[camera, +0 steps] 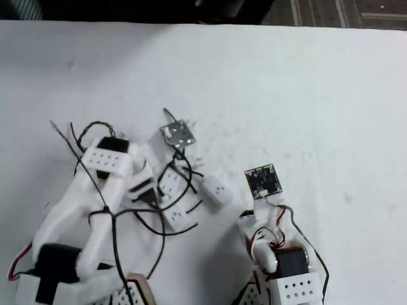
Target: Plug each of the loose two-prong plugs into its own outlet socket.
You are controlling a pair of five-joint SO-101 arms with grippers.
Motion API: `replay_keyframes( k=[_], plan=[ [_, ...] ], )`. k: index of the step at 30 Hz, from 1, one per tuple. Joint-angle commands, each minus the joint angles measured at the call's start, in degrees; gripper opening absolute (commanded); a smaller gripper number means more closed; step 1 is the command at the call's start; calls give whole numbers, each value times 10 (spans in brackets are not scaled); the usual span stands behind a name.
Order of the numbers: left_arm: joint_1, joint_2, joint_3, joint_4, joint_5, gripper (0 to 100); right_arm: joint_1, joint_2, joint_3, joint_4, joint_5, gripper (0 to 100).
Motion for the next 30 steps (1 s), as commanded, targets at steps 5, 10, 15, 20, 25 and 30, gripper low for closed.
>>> replay_keyframes(
  k=[5,10,15,20,25,30],
  plan=[
    [-13,56,-37,-33,11,255,4,-4,6,2,-2,19],
    [-65,60,-37,-87,11,207,4,-4,6,2,-2,19],
    [-110,58,-38,-139,11,200,4,-4,6,2,-2,19],
    [-149,57,-86,-112,47,199,4,-4,6,2,-2,19],
    [-134,57,-167,46,71,199,4,-4,6,2,-2,19],
    [-65,57,-224,185,105,199,4,-4,6,2,-2,19]
  ],
)
